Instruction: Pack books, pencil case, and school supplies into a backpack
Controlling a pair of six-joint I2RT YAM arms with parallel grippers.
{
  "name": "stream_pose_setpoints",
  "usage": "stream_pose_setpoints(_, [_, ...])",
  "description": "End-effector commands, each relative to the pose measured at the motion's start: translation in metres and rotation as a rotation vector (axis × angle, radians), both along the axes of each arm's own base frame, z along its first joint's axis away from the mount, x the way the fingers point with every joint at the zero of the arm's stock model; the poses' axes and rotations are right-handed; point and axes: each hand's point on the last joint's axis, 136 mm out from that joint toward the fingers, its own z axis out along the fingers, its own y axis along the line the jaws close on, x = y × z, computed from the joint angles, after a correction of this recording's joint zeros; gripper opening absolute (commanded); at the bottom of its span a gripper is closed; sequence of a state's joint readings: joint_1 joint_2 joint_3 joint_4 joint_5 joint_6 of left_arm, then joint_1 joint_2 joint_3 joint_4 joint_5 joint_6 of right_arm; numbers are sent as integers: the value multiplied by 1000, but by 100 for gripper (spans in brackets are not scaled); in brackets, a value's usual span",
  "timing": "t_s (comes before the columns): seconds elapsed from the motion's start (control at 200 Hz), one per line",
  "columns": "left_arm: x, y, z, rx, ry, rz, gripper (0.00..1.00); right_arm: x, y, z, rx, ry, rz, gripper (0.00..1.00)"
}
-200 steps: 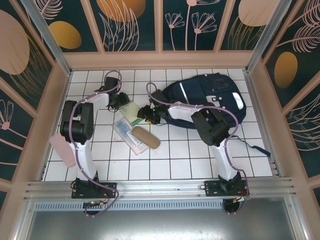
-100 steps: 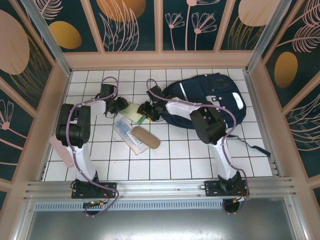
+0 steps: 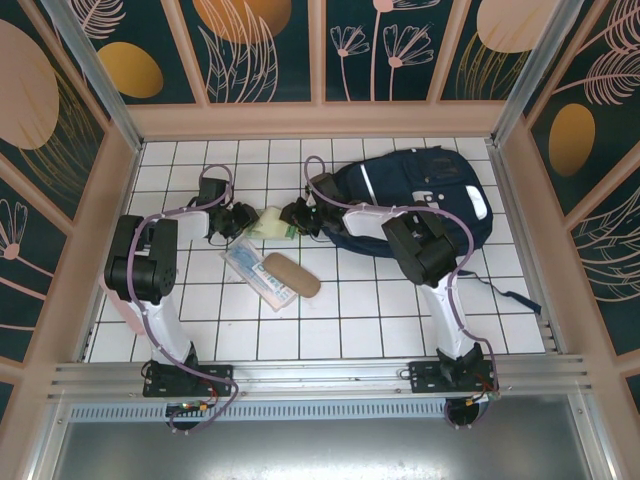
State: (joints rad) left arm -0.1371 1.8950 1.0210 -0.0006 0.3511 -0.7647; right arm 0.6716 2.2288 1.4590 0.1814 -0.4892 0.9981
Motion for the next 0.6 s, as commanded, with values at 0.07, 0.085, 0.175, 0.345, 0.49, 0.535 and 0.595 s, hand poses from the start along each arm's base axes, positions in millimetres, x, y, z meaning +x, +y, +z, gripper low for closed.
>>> stream_pose_setpoints(0.07, [-25, -13, -9, -10, 112, -57, 37, 5, 4, 57, 93, -119, 31, 3])
stream_pose_setpoints(0.085, [-24, -13, -6, -7, 108, -56, 38, 5, 3, 59, 92, -123, 28, 1])
stream_pose_setpoints(0.175, [-14, -11, 14, 0, 70, -54, 49, 9, -3, 77, 95, -168, 29, 0])
stream_pose_setpoints(0.345, [5, -23, 63, -103, -41, -71, 76, 18, -18, 126, 130, -274, 43, 0])
stream_pose_setpoints(0.49, [17, -45, 104, -255, -147, -115, 88, 27, -38, 165, 201, -339, 63, 0])
stream_pose_setpoints(0.535, [19, -48, 113, -283, -166, -122, 90, 26, -40, 172, 194, -353, 69, 0])
stream_pose_setpoints(0.595, [22, -51, 124, -304, -191, -131, 94, 38, -57, 173, 143, -365, 37, 0])
